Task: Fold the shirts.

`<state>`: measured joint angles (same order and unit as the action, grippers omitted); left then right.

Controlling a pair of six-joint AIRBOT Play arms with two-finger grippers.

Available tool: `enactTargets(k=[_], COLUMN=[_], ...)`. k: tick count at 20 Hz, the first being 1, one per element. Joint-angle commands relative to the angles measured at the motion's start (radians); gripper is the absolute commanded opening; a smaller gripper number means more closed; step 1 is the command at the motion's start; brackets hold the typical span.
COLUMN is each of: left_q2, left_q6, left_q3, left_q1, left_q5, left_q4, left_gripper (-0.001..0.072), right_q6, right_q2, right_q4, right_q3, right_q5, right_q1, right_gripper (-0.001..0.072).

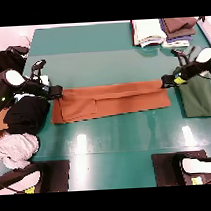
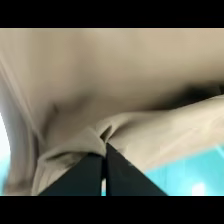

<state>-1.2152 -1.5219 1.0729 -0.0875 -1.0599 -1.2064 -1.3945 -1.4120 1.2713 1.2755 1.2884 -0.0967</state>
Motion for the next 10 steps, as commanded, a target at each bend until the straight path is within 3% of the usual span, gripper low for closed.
enactTargets(k=[1, 2, 3, 4, 8, 9, 10], left_q2=[-0.075, -0.075, -0.075, -0.075, -0.074, -0.074, -0.075], left_q6=[-0.027, -0.027, -0.053, -0.077, -0.075, -0.075, -0.074], left_q3=[0.031, 0.033, 0.042, 0.054, 0.095, 0.093, 0.093], left_q1=[0.001, 0.001, 0.001, 0.001, -0.002, -0.008, -0.016], left_q5=[0.129, 0.143, 0.143, 0.129, 0.043, 0.037, 0.037], left_q4=[-0.008, -0.004, -0.002, -0.001, 0.014, 0.025, 0.041], left_gripper=[0.0026, 0.0117, 0.0384, 0.0479, 0.0479, 0.0475, 0.023], right_q6=[0.015, 0.021, 0.03, 0.053, 0.141, 0.143, 0.144], right_q2=[-0.147, -0.168, -0.188, -0.201, -0.206, -0.206, -0.207], right_q4=[-0.074, -0.114, -0.167, -0.215, -0.277, -0.277, -0.279], right_q3=[0.14, 0.171, 0.208, 0.237, 0.237, 0.206, 0.165], right_q5=[-0.013, -0.023, -0.021, -0.004, 0.138, 0.164, 0.17], right_q1=[0.021, 0.011, -0.008, -0.028, -0.154, -0.2, -0.245], right_gripper=[0.0068, 0.0249, 0.0359, 0.0371, 0.0371, 0.0419, 0.048])
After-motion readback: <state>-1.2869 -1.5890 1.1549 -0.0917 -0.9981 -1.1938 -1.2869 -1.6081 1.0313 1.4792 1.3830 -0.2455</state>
